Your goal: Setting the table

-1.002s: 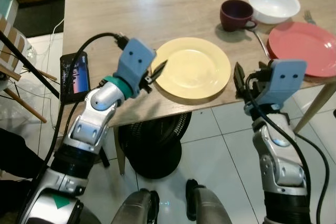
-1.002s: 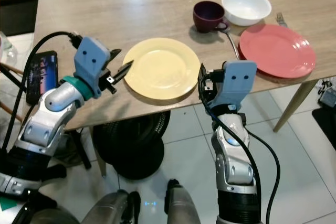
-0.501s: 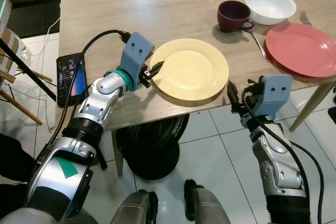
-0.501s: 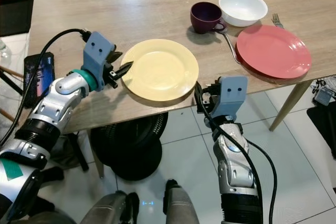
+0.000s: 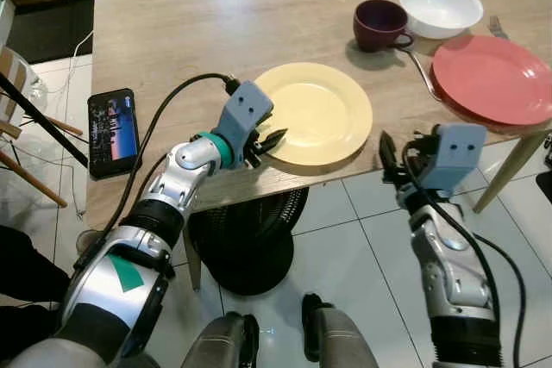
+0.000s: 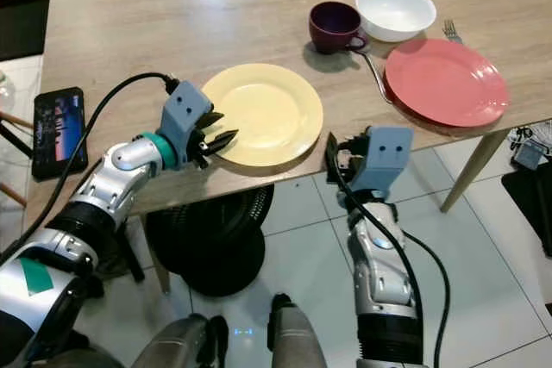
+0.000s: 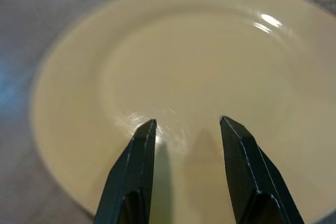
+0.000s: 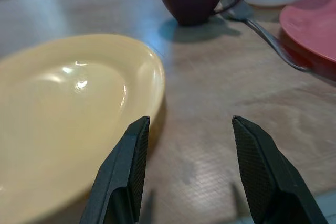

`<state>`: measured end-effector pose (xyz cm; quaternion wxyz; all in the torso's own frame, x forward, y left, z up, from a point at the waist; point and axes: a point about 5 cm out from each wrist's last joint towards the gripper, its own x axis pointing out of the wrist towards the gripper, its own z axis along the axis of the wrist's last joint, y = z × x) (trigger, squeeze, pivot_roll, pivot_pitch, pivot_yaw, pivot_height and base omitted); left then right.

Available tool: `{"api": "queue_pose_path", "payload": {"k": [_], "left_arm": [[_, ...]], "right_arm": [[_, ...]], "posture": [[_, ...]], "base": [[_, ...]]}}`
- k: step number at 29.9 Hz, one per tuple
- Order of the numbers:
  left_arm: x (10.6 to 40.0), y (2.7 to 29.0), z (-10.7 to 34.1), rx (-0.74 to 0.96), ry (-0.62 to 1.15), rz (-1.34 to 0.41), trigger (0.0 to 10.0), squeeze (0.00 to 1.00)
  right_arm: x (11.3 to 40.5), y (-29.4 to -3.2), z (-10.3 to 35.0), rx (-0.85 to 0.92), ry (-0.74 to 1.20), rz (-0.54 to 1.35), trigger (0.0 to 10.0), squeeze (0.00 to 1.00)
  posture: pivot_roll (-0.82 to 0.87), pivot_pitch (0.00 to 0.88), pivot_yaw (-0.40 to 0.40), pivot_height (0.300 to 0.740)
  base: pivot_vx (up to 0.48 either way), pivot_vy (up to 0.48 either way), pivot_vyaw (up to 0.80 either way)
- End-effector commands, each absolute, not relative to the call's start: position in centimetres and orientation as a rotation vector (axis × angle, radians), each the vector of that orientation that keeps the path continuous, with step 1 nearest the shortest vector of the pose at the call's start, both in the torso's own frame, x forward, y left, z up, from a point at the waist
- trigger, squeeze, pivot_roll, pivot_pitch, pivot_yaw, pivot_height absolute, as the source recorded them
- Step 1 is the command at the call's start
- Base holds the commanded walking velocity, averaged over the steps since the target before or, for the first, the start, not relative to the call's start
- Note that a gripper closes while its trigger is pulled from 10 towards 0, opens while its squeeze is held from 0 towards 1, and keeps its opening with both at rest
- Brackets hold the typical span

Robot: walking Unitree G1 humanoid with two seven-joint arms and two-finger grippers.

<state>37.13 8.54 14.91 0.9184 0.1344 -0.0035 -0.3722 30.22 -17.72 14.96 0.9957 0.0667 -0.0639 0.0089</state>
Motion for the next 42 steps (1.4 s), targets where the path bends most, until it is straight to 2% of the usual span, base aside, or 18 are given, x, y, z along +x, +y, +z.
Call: {"api": "queue_pose_path", "payload": {"k": [1, 5, 14, 15, 16, 17, 18, 19, 20, 21, 27, 42], "left_arm": [[36.3, 9.0, 12.5, 0.250, 0.080, -0.776, 10.0, 0.00], [35.8, 9.1, 11.6, 0.234, 0.101, -0.785, 10.0, 0.00], [35.5, 9.2, 11.1, 0.227, 0.104, -0.789, 10.0, 0.00], [35.5, 9.2, 11.1, 0.225, 0.103, -0.790, 10.0, 0.00], [35.5, 9.2, 11.1, 0.225, 0.103, -0.790, 10.0, 0.00], [35.5, 9.2, 11.1, 0.226, 0.103, -0.791, 10.0, 0.00], [35.5, 9.2, 11.0, 0.226, 0.104, -0.792, 10.0, 0.00], [35.5, 9.3, 11.0, 0.226, 0.104, -0.793, 10.0, 0.00], [35.5, 9.3, 11.0, 0.226, 0.104, -0.793, 10.0, 0.00], [35.5, 9.3, 11.0, 0.226, 0.104, -0.793, 10.0, 0.00], [35.5, 9.3, 11.1, 0.228, 0.101, -0.792, 10.0, 0.00], [35.3, 9.1, 10.8, 0.219, 0.100, -0.812, 10.0, 0.00]], "right_arm": [[30.5, -16.9, 14.5, 0.247, -0.086, 0.043, 10.0, 0.00], [31.0, -15.4, 14.8, 0.397, -0.056, 0.115, 10.0, 0.00], [31.3, -13.9, 15.3, 0.502, -0.026, 0.220, 10.0, 0.00], [31.2, -13.0, 14.9, 0.551, 0.016, 0.309, 10.0, 0.00], [31.2, -13.0, 14.9, 0.551, 0.016, 0.309, 10.0, 0.00], [31.0, -12.1, 14.6, 0.586, 0.044, 0.364, 8.9, 0.00], [30.9, -11.6, 14.4, 0.608, 0.063, 0.398, 8.9, 0.00], [30.7, -11.0, 14.2, 0.621, 0.077, 0.426, 3.5, 0.00], [30.7, -11.0, 14.2, 0.621, 0.077, 0.426, 3.5, 0.00], [30.7, -10.7, 14.2, 0.624, 0.082, 0.439, 0.0, 0.00], [30.3, -9.0, 13.6, 0.655, 0.128, 0.477, 0.0, 0.00], [31.1, -7.8, 13.5, 0.844, 0.114, 0.397, 0.0, 0.00]], "posture": [[-0.07, 0.135, 0.084, 0.740], [-0.06, 0.131, 0.078, 0.740], [-0.06, 0.128, 0.073, 0.740], [-0.06, 0.123, 0.070, 0.740], [-0.06, 0.123, 0.070, 0.740], [-0.06, 0.120, 0.071, 0.740], [-0.06, 0.120, 0.071, 0.740], [-0.06, 0.120, 0.071, 0.740], [-0.06, 0.120, 0.071, 0.740], [-0.06, 0.120, 0.071, 0.740], [-0.05, 0.121, 0.069, 0.740], [-0.05, 0.123, 0.064, 0.740]], "base": [[0.000, 0.000, 0.00], [0.000, 0.000, 0.00], [0.000, 0.000, 0.00], [0.000, 0.000, 0.00], [0.000, 0.000, 0.00], [0.000, 0.000, 0.00], [0.000, 0.000, 0.00], [0.000, 0.000, 0.00], [0.000, 0.000, 0.00], [0.000, 0.000, 0.00], [0.000, 0.000, 0.00], [0.000, 0.000, 0.00]]}}
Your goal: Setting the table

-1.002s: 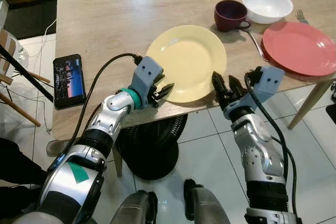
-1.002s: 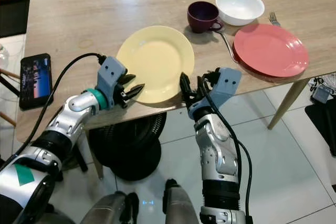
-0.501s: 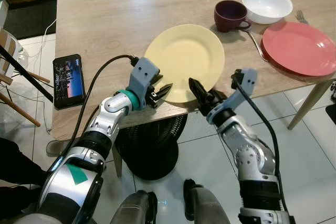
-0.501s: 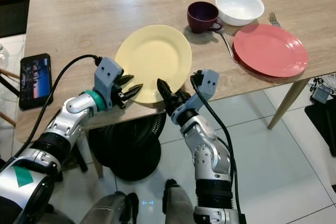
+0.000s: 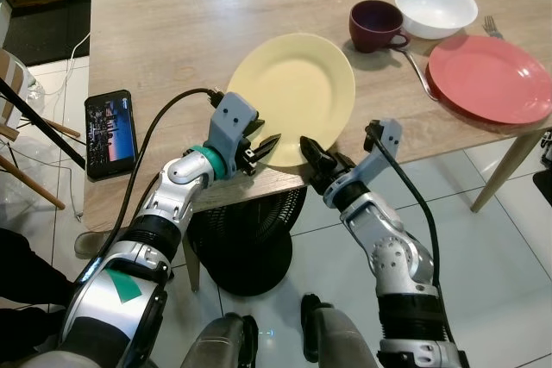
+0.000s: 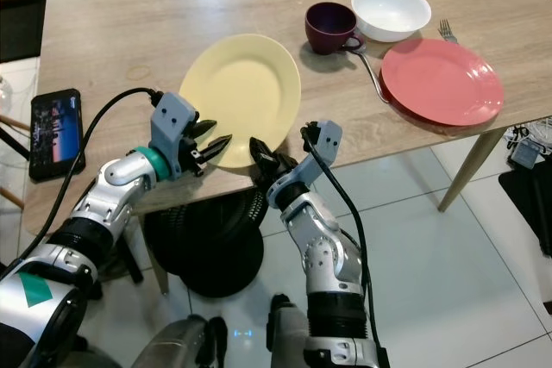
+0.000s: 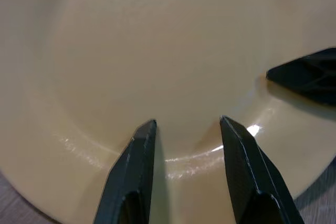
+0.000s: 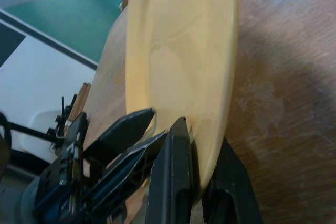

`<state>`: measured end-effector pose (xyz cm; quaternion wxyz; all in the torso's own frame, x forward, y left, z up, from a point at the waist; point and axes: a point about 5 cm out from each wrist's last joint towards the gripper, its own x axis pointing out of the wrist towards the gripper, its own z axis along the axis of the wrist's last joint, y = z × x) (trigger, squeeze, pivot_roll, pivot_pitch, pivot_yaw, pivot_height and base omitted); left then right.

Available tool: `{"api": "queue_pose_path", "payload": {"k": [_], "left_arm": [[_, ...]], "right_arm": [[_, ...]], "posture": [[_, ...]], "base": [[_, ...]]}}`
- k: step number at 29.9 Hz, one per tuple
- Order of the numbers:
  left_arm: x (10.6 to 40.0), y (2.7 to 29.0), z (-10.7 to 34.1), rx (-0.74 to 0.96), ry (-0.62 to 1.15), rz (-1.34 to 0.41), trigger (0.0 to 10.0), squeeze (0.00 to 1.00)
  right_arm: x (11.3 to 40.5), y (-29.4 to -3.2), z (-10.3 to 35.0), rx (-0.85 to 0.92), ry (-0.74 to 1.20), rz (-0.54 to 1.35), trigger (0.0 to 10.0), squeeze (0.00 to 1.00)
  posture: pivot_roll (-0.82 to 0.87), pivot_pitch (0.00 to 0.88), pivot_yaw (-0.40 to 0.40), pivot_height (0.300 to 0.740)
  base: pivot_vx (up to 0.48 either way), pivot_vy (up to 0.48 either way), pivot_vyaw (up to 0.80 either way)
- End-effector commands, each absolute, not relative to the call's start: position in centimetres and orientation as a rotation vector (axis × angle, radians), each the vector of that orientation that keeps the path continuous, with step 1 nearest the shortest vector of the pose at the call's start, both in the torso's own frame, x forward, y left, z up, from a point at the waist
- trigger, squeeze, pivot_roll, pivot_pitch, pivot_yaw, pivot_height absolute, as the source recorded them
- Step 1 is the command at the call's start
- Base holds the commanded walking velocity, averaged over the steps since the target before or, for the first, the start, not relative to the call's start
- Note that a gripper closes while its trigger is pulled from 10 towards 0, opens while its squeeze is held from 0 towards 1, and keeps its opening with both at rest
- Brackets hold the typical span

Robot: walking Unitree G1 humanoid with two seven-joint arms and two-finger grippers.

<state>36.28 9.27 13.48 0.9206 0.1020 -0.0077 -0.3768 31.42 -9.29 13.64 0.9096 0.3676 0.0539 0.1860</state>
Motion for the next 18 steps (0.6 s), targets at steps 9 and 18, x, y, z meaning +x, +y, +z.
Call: {"api": "queue_pose_path", "payload": {"k": [9, 18], "left_arm": [[36.0, 7.7, 15.8, 0.186, -0.109, -0.846, 10.0, 0.00], [34.0, 7.0, 22.2, 0.070, -0.306, -0.933, 10.0, 0.00]], "right_arm": [[31.6, -10.5, 16.0, 0.818, -0.039, 0.321, 0.0, 0.00], [31.1, -13.6, 18.9, 0.737, -0.187, 0.241, 0.0, 0.00]], "posture": [[-0.05, 0.123, 0.064, 0.740], [-0.04, 0.123, 0.065, 0.740]], "base": [[0.000, 0.000, 0.00], [0.000, 0.000, 0.00]]}}
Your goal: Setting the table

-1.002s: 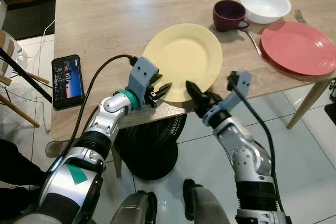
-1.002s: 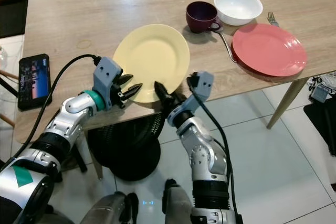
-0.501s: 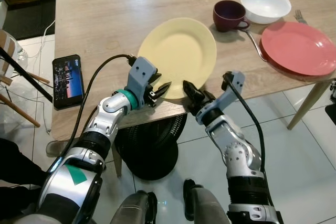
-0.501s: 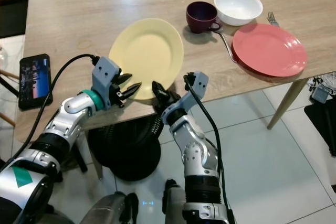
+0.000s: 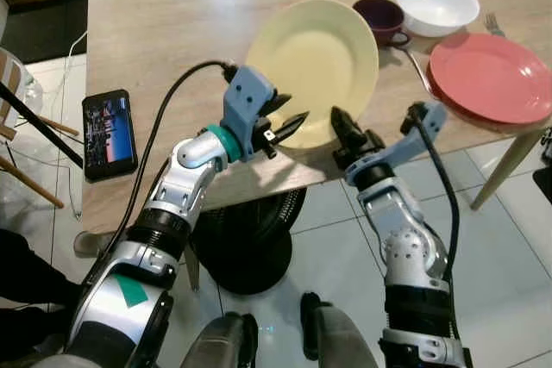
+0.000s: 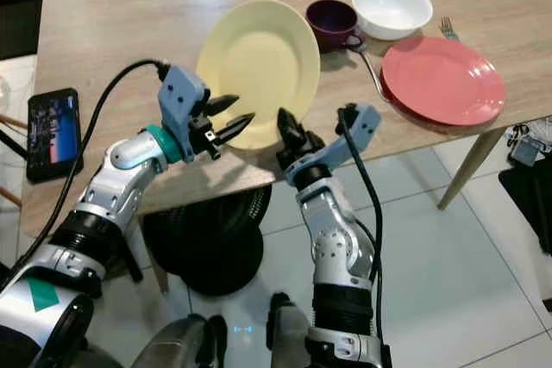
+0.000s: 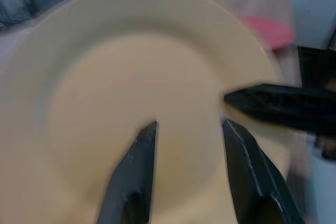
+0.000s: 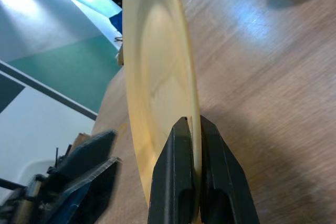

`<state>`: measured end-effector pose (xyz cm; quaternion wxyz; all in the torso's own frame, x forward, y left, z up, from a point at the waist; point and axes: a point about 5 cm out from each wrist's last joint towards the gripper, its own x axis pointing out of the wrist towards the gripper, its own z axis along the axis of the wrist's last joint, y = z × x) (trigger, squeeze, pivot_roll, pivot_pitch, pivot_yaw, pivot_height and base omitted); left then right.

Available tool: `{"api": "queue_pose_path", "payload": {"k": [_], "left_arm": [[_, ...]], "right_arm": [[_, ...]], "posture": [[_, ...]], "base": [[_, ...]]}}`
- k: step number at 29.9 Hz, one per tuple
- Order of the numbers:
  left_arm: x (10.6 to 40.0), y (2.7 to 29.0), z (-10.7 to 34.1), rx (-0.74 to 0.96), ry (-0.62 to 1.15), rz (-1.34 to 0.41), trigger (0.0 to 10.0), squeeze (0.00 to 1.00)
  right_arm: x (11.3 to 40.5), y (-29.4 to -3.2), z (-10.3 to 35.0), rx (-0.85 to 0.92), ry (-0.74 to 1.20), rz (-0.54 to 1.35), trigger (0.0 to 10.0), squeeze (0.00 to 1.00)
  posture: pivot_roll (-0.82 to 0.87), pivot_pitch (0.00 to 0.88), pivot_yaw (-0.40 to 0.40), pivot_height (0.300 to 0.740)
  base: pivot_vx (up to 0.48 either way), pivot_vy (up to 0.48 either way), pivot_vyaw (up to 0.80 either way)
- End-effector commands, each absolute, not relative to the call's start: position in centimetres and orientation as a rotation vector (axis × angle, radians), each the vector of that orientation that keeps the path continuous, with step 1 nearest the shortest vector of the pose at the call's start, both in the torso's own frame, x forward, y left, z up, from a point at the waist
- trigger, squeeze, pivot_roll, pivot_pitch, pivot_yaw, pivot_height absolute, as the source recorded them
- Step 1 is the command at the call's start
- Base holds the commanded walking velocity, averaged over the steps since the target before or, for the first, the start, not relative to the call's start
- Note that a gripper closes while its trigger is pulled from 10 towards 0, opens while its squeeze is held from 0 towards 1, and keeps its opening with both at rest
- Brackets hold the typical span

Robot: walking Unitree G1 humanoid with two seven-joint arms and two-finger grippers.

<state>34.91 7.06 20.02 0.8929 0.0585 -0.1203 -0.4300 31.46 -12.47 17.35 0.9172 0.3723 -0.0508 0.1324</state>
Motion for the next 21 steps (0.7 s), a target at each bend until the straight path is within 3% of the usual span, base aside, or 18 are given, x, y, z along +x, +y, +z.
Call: {"api": "queue_pose_path", "payload": {"k": [1, 2, 3, 4, 10, 13, 18, 21], "left_arm": [[34.0, 7.0, 22.2, 0.070, -0.306, -0.933, 10.0, 0.00], [32.8, 7.2, 24.0, 0.014, -0.345, -0.965, 10.0, 0.00], [32.8, 7.2, 24.0, 0.014, -0.345, -0.965, 10.0, 0.00], [31.9, 7.4, 25.2, -0.026, -0.365, -0.976, 10.0, 0.00], [31.4, 8.1, 25.3, -0.047, -0.360, -0.925, 10.0, 0.00], [32.0, 9.3, 23.7, -0.042, -0.315, -0.779, 10.0, 0.00], [32.1, 9.4, 23.5, -0.042, -0.307, -0.757, 10.0, 0.00], [32.6, 9.6, 22.3, 0.046, -0.269, -0.690, 10.0, 0.00]], "right_arm": [[31.1, -13.6, 18.9, 0.737, -0.187, 0.241, 0.0, 0.00], [30.7, -14.8, 19.8, 0.660, -0.231, 0.200, 3.2, 0.00], [30.7, -14.8, 19.8, 0.660, -0.231, 0.200, 3.2, 0.00], [30.2, -15.8, 20.5, 0.601, -0.267, 0.167, 10.0, 0.00], [29.6, -17.3, 21.3, 0.556, -0.307, 0.120, 10.0, 0.00], [29.5, -18.2, 21.7, 0.587, -0.328, 0.088, 10.0, 0.00], [29.6, -18.1, 21.4, 0.573, -0.311, 0.094, 10.0, 0.00], [30.6, -16.8, 18.5, 0.557, -0.184, 0.105, 10.0, 0.00]], "posture": [[-0.04, 0.123, 0.065, 0.740], [-0.04, 0.120, 0.069, 0.740], [-0.04, 0.120, 0.069, 0.740], [-0.03, 0.118, 0.071, 0.740], [-0.03, 0.113, 0.076, 0.740], [-0.03, 0.099, 0.074, 0.740], [-0.03, 0.099, 0.074, 0.740], [-0.02, 0.087, 0.064, 0.740]], "base": [[0.000, 0.000, 0.00], [0.000, 0.000, 0.00], [0.000, 0.000, 0.00], [0.000, 0.000, 0.00], [0.000, 0.000, 0.00], [0.000, 0.000, 0.00], [0.000, 0.000, 0.00], [0.000, 0.000, 0.00]]}}
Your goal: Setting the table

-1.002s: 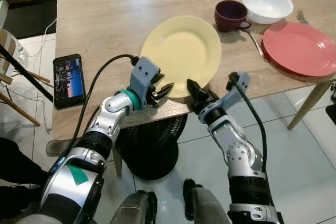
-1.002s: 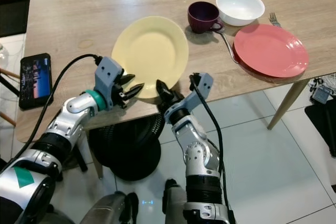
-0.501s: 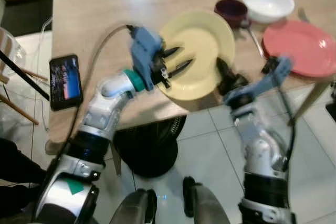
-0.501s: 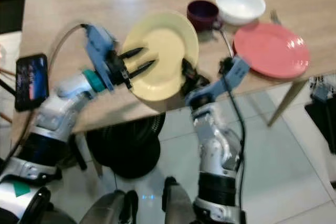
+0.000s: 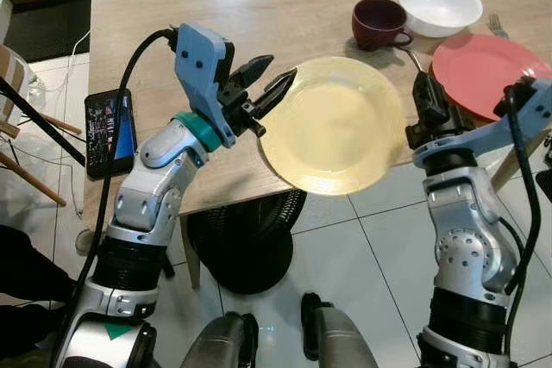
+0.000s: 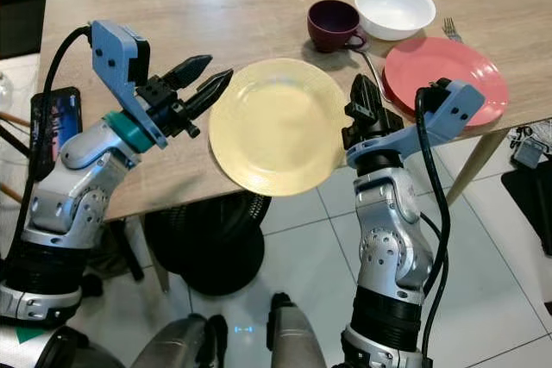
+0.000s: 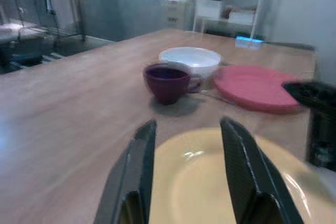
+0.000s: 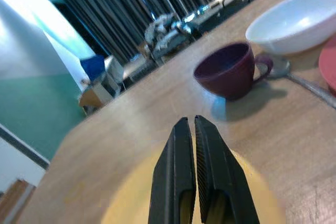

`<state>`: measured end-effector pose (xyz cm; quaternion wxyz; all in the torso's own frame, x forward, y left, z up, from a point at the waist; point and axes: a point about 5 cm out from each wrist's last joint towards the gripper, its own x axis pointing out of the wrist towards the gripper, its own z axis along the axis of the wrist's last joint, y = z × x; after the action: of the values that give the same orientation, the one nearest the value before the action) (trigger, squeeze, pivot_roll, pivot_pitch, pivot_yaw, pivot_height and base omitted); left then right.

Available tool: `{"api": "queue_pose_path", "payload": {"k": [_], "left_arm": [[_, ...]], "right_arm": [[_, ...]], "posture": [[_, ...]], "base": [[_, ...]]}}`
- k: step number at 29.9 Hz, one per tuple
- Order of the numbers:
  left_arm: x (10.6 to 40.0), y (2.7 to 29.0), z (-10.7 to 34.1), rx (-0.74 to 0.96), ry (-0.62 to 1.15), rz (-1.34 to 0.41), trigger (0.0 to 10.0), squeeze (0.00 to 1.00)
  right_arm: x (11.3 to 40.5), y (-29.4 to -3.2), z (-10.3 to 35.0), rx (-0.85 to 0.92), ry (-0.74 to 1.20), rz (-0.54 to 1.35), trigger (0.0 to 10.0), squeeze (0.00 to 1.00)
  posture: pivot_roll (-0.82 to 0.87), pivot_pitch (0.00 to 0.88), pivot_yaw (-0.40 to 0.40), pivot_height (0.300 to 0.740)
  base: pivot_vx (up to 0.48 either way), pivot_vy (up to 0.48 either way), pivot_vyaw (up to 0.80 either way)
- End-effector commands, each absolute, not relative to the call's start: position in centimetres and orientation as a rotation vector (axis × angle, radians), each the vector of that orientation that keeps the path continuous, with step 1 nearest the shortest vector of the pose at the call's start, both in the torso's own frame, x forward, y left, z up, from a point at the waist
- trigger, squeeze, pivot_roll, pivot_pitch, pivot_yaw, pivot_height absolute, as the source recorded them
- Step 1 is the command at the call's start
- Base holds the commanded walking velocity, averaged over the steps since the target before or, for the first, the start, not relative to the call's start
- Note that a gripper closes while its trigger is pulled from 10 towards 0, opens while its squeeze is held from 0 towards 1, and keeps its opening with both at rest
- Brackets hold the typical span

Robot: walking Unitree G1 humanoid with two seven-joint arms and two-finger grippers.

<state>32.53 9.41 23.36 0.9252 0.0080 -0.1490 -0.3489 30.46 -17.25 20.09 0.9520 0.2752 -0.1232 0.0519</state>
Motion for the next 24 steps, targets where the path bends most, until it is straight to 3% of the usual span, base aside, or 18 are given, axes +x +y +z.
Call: {"api": "queue_pose_path", "payload": {"k": [1, 9, 19, 24], "left_arm": [[32.8, 9.7, 21.9, 0.085, -0.253, -0.663, 10.0, 0.00], [34.4, 10.2, 16.1, 0.104, 0.062, -0.584, 10.0, 0.00], [36.0, 8.3, 18.5, 0.209, -0.090, -0.777, 10.0, 0.00], [36.1, 7.8, 18.8, 0.222, -0.078, -0.858, 10.0, 0.00]], "right_arm": [[30.8, -16.2, 17.5, 0.555, -0.137, 0.110, 10.0, 0.00], [30.8, -13.0, 14.3, 0.486, 0.005, 0.155, 10.0, 0.00], [30.1, -14.7, 17.5, 0.533, -0.153, 0.166, 10.0, 0.00], [29.8, -15.0, 18.3, 0.545, -0.189, 0.175, 10.0, 0.00]], "posture": [[-0.02, 0.087, 0.064, 0.740], [0.00, 0.094, 0.049, 0.740], [-0.05, 0.123, 0.062, 0.740], [-0.05, 0.126, 0.063, 0.740]], "base": [[0.000, 0.000, 0.00], [0.000, 0.000, 0.00], [0.000, 0.000, 0.00], [0.000, 0.000, 0.00]]}}
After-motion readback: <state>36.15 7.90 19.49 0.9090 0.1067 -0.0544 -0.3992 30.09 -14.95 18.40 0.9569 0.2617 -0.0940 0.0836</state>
